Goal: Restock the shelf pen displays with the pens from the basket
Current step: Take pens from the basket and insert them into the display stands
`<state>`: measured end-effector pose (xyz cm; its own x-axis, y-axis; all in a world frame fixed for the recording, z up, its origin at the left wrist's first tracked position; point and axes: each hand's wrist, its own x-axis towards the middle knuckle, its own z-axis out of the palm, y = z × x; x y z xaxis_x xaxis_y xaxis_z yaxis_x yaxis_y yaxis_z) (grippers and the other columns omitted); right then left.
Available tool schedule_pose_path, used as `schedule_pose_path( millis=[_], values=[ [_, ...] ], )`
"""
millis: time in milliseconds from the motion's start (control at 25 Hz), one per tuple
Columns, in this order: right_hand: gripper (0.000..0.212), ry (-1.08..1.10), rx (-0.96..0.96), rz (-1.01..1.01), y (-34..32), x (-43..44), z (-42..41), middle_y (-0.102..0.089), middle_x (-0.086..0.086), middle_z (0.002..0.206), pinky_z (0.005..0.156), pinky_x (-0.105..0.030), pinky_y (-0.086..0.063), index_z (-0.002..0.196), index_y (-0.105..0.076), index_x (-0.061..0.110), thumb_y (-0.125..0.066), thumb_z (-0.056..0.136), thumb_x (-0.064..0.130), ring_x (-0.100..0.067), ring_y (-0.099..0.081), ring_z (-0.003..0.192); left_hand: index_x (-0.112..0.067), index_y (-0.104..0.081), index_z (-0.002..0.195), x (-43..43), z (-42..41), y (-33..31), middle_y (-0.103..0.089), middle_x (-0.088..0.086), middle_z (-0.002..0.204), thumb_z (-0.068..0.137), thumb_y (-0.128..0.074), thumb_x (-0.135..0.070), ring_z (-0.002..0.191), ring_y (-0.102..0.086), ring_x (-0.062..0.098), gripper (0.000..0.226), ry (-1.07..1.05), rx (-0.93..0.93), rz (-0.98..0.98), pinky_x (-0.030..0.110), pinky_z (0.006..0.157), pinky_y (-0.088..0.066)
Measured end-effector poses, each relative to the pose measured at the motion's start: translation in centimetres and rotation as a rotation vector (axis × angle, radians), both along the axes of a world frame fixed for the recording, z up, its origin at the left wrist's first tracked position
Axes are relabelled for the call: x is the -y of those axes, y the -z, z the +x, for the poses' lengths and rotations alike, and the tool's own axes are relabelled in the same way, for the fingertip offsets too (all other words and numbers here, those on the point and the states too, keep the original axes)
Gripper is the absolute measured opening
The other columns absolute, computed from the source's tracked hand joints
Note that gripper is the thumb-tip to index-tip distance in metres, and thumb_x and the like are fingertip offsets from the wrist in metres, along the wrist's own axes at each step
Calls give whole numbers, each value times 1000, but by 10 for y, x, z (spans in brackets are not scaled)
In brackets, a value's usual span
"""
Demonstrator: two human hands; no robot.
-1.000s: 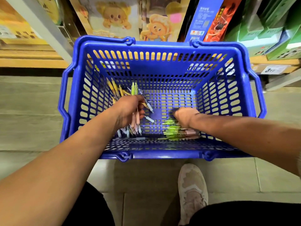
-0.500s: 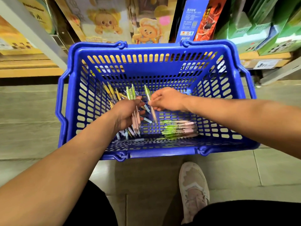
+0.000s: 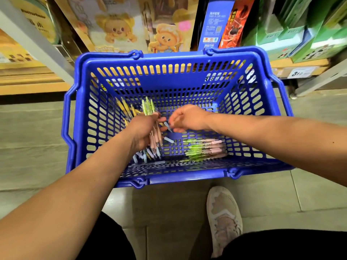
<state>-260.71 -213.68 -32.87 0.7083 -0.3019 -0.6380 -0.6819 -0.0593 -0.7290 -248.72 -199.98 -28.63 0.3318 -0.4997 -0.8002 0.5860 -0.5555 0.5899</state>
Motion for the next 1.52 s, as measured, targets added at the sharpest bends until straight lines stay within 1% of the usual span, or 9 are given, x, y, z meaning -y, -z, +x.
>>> schedule_pose_path(
  millis=[80,200,400,640,840,1080,1240,1440,1520],
  values=[
    [15,-433,-280,-455,14,7,-12,-72,8,102,89,-25,-55,109,-71,20,-67,95,20,-8,-68,92,-3,-39,142,-2,2,2,-76,8,101,109,-45,-16,83,-72,24,36,30,30,-4,41,70,-57],
    [17,-809,-561,-684,37,2,-33,-64,-2,103,86,-32,-58,110,-69,12,-60,96,13,-22,-66,95,-3,-52,114,-6,5,2,-63,4,69,107,-47,-14,58,-61,18,14,91,-8,-5,39,66,-58],
    [21,-846,-499,-768,55,2,-43,-62,-9,95,77,-34,-57,102,-69,8,-61,89,-6,-29,-63,82,-6,-48,98,-9,7,-1,-51,2,66,105,-49,-12,54,-52,14,9,97,0,17,35,58,-57],
    [15,-917,-497,-780,49,3,-40,-56,-4,86,66,-31,-52,87,-63,12,-60,91,-1,-24,-59,75,-5,-54,103,-9,9,6,-52,0,63,105,-51,-16,55,-51,15,12,89,23,55,35,63,-56],
    [12,-487,-191,-583,14,16,-13,-71,2,82,67,-25,-56,89,-71,21,-62,92,29,-16,-68,76,-6,-56,104,-1,2,14,-60,5,72,107,-52,-25,56,-60,17,20,10,55,54,34,58,-56],
    [4,132,84,88,-14,-18,11,-75,-4,78,68,-20,-59,92,-69,7,-70,92,10,-9,-73,70,1,-52,122,9,-7,17,-67,17,88,109,-45,-25,67,-67,28,30,-42,25,30,51,77,-60],
    [8,216,76,140,-13,-20,12,-75,-12,84,71,-24,-62,94,-70,5,-75,89,9,-13,-74,73,-2,-48,116,11,-9,15,-71,21,99,108,-47,-33,80,-71,35,31,-46,-11,-6,57,80,-61],
    [8,130,119,228,-10,0,4,-78,-6,88,78,-24,-61,97,-76,12,-71,92,9,-12,-74,80,1,-54,113,9,-8,7,-76,12,78,104,-52,-38,71,-74,25,40,11,9,-27,51,69,-64],
    [8,-14,13,20,-5,9,-6,-78,-1,90,80,-25,-60,99,-75,14,-69,94,14,-14,-75,85,-2,-52,117,12,-7,6,-76,9,91,105,-51,-36,78,-73,23,36,-17,33,-32,55,76,-62]
  ],
)
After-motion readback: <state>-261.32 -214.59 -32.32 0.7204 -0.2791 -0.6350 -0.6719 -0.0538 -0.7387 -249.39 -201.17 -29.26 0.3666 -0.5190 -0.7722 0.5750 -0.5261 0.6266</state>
